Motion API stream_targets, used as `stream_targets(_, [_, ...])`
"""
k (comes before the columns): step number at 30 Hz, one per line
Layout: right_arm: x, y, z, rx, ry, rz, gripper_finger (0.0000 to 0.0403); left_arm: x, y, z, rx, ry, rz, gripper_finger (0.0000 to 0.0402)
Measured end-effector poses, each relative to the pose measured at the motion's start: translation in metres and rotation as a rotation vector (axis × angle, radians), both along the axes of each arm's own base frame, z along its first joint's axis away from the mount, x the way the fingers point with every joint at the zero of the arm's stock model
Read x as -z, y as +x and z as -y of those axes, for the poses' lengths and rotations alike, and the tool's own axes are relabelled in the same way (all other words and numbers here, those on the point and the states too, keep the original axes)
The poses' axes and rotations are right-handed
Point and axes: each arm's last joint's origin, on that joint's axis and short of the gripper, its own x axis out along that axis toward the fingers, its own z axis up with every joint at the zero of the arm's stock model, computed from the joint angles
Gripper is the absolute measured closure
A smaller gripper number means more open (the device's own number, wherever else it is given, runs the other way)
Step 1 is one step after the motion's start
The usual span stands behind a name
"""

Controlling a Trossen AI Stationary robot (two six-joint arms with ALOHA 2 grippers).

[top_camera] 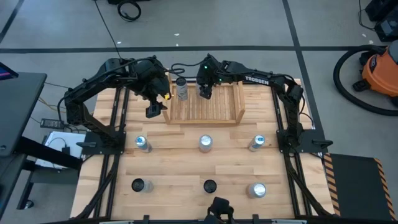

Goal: Place canned beverage on shelf
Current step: Put the top white pink soda can into the shelf

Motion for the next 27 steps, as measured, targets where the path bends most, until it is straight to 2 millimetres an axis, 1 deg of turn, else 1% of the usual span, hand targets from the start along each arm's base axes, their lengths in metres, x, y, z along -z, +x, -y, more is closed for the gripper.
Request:
stream_targets(7, [0.012, 0.007, -0.002, -0.009, 0.048, 0.002, 0.0121, 0.0, 0.0, 0.0, -0.001, -0.001, 0.0, 0.009])
stream_targets(15, [0.012, 0.007, -0.003, -0.015, 0.051, -0.001, 0.012, 0.0, 0.0, 0.0, -0.001, -0.001, -0.001, 0.009])
stream_targets(22, [0.012, 0.008, -0.002, -0.017, 0.05, 0.008, 0.0101, 0.0, 0.0, 0.0, -0.001, -0.001, -0.001, 0.009])
stream_targets(27, [0.01, 0.009, 0.0, -0.017, 0.039, 0.026, 0.0095, 0.0, 0.0, 0.0, -0.001, -0.001, -0.001, 0.009])
